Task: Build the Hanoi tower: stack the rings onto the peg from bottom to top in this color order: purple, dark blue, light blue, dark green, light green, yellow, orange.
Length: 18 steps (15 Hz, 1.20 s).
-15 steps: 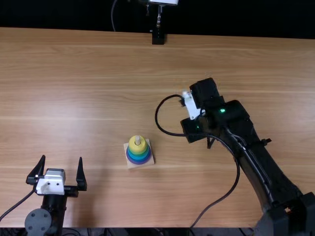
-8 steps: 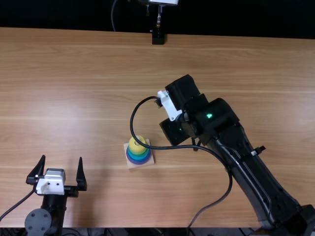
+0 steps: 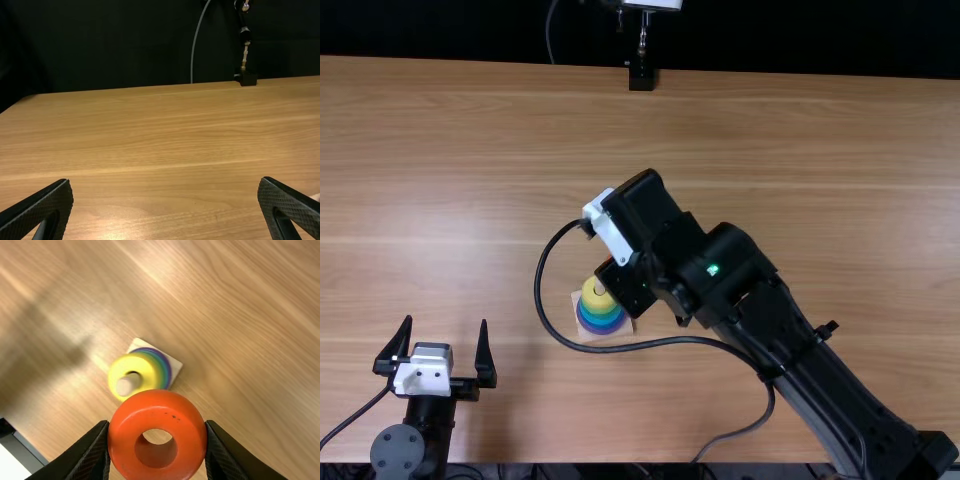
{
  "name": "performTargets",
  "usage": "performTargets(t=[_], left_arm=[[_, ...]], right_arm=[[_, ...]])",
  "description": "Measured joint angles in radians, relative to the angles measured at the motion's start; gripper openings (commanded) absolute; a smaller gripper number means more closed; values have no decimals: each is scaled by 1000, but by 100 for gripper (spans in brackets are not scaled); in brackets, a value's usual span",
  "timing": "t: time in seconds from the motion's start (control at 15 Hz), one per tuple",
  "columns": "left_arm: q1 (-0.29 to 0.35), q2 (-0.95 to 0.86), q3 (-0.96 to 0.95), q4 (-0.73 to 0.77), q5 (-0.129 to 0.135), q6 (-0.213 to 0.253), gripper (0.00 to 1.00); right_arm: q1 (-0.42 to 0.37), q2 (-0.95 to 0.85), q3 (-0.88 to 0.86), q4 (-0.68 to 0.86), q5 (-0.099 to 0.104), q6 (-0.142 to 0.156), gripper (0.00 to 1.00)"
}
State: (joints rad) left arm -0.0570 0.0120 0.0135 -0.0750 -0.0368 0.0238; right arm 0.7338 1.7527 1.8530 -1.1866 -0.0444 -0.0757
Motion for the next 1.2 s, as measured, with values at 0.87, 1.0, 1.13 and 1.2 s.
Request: performTargets(t=[0.87, 1.0, 1.13, 1.2], left_arm=[[0, 0, 0, -1, 0, 1, 100], [0, 0, 0, 0, 0, 0, 100], [0, 0, 0, -1, 0, 0, 100], [0, 0, 0, -1, 0, -1, 100]], right_arm=[[43, 79, 13, 12, -1, 30, 0], [44, 81, 13, 12, -1, 31, 0], [43, 81, 13, 12, -1, 32, 0], [43, 82, 13, 12, -1, 32, 0]])
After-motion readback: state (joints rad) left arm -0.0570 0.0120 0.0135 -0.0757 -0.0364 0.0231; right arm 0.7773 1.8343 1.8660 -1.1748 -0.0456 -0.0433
